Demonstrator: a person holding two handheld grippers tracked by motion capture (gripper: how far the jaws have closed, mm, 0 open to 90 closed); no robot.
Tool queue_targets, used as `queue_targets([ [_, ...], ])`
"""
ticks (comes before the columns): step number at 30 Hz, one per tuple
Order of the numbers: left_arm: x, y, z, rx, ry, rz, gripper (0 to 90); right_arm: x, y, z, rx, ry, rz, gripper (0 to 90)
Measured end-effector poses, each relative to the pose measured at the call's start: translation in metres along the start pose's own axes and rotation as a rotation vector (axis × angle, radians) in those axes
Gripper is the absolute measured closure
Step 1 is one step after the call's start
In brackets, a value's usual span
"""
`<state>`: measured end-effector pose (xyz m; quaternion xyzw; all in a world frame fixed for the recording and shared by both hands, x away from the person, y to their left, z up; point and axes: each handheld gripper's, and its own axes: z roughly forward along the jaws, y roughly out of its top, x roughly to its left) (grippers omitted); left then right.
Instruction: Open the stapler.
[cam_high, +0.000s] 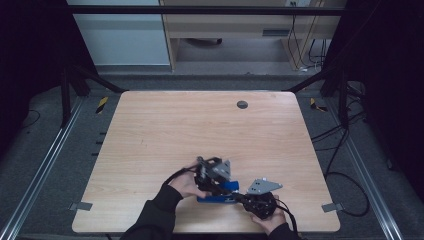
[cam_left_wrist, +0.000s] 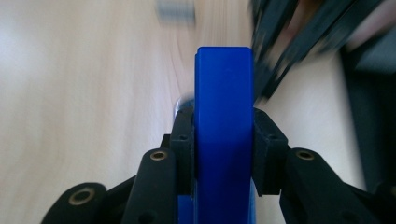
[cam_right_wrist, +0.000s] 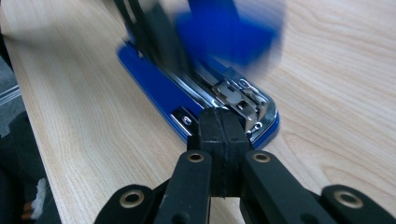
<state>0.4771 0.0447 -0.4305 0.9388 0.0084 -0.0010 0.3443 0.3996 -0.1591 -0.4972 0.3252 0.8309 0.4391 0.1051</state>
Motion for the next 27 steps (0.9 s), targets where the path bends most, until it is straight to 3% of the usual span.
queue_targets([
  [1,0.000,0.002,-0.008,-0.004,-0.003,0.009,66.4,0.000,0.000,0.000,0.000,0.000,0.000,90.0],
  [2,-0.005,0.006,-0.008,0.059,0.035,0.034,66.4,-0.001,0.000,0.002,-0.001,0.020,0.017,90.0],
  [3,-0.006,0.007,-0.006,0.084,0.036,0.041,66.4,-0.001,0.000,0.002,-0.001,0.020,0.017,90.0],
  [4,-0.005,0.006,0.000,0.103,0.031,0.029,66.3,0.003,0.002,0.002,0.011,-0.004,-0.023,90.0],
  [6,-0.003,0.001,0.008,0.117,0.036,0.022,66.3,0.004,0.002,0.002,0.016,-0.011,-0.031,90.0],
  [7,-0.003,-0.002,0.010,0.120,0.037,0.017,66.2,0.003,0.002,0.002,0.018,-0.008,-0.032,90.0],
  [8,-0.002,-0.006,0.011,0.120,0.036,0.015,66.2,0.001,0.000,0.002,0.056,-0.011,-0.031,90.0],
  [10,-0.001,-0.011,0.008,0.076,0.031,0.010,66.2,0.000,-0.004,0.002,0.068,-0.002,-0.019,90.0],
  [15,-0.004,-0.009,0.013,0.097,0.037,0.025,66.1,0.006,0.002,0.003,0.014,-0.010,-0.077,90.0],
  [22,-0.004,-0.009,0.015,0.100,0.040,0.027,66.1,0.000,0.003,0.003,-0.002,-0.003,-0.037,90.0],
  [27,-0.005,-0.009,0.016,0.109,0.046,0.033,66.0,0.000,0.002,0.005,0.004,0.001,-0.043,90.0],
])
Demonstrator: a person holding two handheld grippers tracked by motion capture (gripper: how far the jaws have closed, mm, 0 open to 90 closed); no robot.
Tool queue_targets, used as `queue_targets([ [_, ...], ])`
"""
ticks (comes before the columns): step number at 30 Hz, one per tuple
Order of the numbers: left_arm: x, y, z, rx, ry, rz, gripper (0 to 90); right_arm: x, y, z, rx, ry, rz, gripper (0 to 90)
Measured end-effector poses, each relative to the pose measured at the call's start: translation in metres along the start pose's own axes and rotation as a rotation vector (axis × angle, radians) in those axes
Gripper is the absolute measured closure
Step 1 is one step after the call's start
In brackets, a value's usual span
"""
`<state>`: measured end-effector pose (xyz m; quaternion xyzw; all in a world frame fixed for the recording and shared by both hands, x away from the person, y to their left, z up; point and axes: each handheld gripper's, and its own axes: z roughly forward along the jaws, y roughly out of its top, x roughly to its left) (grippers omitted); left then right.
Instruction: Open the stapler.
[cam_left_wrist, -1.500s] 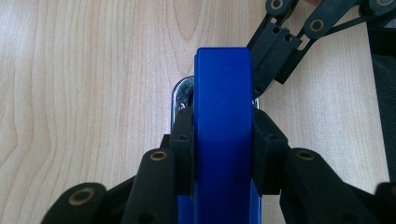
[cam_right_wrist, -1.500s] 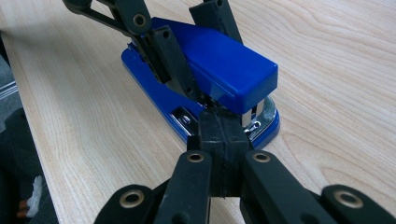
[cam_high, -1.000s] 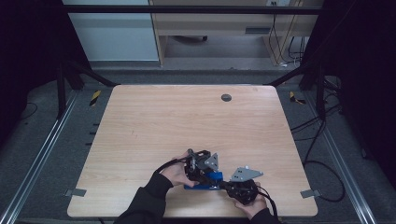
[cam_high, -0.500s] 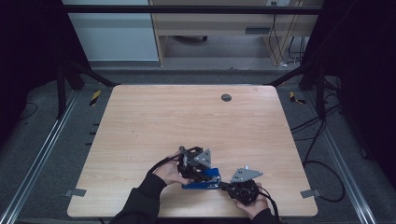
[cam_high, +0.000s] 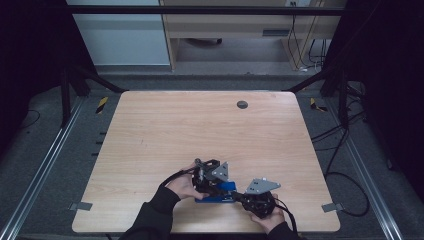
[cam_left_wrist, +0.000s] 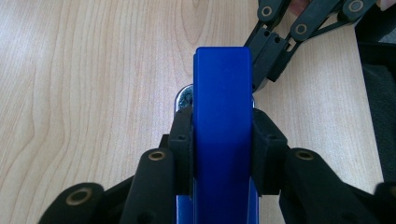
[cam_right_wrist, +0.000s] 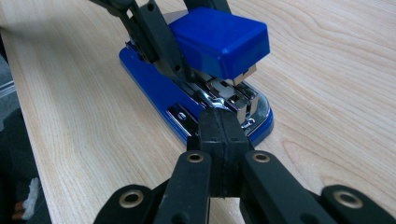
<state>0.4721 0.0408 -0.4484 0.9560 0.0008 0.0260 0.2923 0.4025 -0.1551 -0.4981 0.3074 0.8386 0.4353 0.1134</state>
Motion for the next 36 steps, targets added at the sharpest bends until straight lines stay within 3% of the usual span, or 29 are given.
queue_targets([
  [6,0.000,0.000,0.000,0.000,0.003,-0.003,65.9,0.000,0.000,0.000,-0.002,0.005,0.003,90.0],
  [11,0.001,-0.001,0.001,-0.007,0.000,-0.009,65.9,-0.001,0.001,-0.006,-0.030,0.041,0.002,90.0],
  [19,0.001,-0.005,-0.004,-0.044,0.000,-0.013,65.9,-0.006,0.001,-0.014,-0.056,0.034,0.008,90.0],
  [36,0.000,-0.007,-0.010,-0.073,0.007,-0.019,65.9,-0.012,0.005,-0.015,-0.072,0.025,0.029,90.0],
])
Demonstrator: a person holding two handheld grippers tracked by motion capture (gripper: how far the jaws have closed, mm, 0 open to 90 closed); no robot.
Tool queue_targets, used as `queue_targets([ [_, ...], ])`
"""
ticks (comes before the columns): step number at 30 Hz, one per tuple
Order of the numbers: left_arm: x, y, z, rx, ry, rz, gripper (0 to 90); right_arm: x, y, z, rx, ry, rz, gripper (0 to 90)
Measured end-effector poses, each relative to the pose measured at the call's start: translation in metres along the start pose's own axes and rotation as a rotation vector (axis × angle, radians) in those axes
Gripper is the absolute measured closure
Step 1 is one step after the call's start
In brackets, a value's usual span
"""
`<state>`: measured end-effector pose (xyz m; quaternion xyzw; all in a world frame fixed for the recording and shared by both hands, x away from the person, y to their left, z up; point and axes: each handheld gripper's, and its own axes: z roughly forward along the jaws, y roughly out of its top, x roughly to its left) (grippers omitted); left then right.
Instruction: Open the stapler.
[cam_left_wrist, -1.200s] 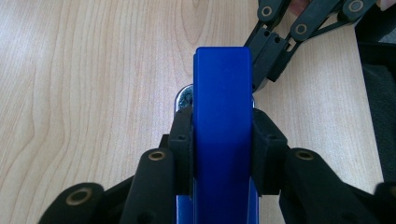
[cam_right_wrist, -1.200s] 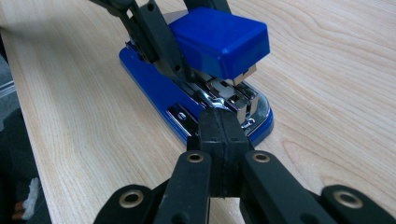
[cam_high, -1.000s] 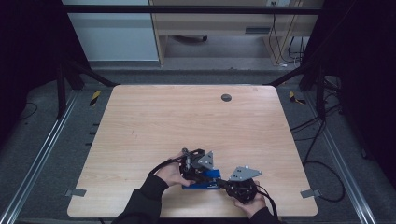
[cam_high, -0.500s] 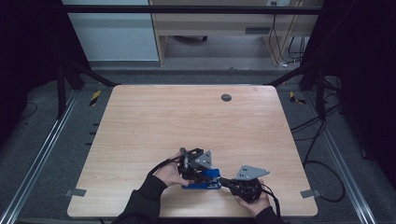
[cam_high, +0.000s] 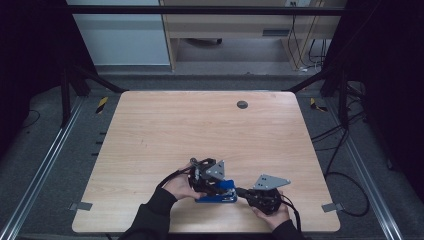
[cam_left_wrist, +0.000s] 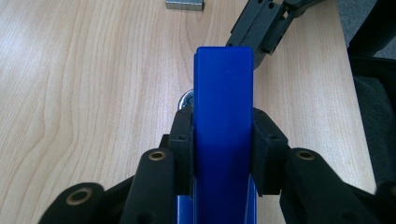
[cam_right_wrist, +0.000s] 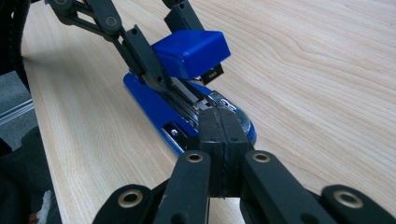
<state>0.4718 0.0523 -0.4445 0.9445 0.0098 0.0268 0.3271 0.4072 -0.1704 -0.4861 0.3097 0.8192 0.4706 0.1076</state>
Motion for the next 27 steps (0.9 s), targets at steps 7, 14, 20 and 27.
queue_targets([
  [7,0.000,-0.001,-0.001,-0.008,0.001,-0.001,65.9,0.001,0.000,0.002,0.008,0.015,-0.007,90.0],
  [14,0.000,-0.003,-0.002,-0.023,0.005,0.000,65.9,0.008,-0.005,0.014,0.046,0.047,-0.018,90.0],
  [20,-0.001,-0.005,-0.004,-0.040,0.006,0.001,65.9,0.008,-0.007,0.018,0.054,0.037,-0.021,90.0],
  [27,-0.001,-0.008,-0.007,-0.059,0.011,-0.002,65.9,0.007,-0.008,0.018,0.046,0.036,-0.004,90.0],
])
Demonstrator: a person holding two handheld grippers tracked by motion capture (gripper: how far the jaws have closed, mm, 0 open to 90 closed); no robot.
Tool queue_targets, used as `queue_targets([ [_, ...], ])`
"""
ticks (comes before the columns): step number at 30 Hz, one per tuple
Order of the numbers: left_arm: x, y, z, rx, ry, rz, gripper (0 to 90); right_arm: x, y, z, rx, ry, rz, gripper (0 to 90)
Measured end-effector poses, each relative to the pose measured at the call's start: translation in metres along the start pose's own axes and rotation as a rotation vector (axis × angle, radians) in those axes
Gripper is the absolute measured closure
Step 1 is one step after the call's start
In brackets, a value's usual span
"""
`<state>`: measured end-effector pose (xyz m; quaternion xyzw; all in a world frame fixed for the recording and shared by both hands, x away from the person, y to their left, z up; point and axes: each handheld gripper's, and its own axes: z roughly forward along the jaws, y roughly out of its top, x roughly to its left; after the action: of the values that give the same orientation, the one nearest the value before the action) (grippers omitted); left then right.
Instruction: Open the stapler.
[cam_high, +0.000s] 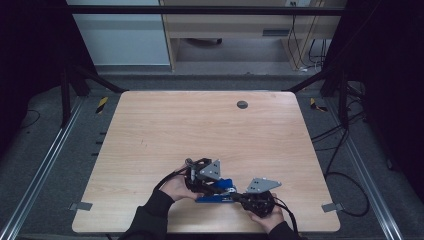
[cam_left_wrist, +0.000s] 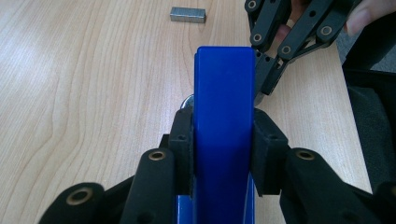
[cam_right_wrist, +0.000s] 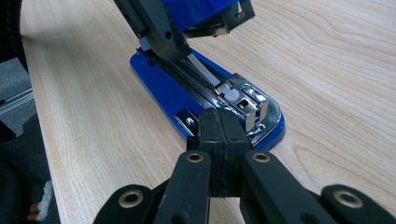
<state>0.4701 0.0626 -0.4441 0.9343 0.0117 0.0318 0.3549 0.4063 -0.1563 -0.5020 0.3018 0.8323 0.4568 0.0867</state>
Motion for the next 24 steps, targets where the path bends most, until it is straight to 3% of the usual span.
queue_targets([
  [24,-0.0002,-0.0045,-0.0083,-0.033,0.005,-0.010,66.0,-0.0004,0.0000,0.0002,-0.002,0.001,0.001,90.0],
])
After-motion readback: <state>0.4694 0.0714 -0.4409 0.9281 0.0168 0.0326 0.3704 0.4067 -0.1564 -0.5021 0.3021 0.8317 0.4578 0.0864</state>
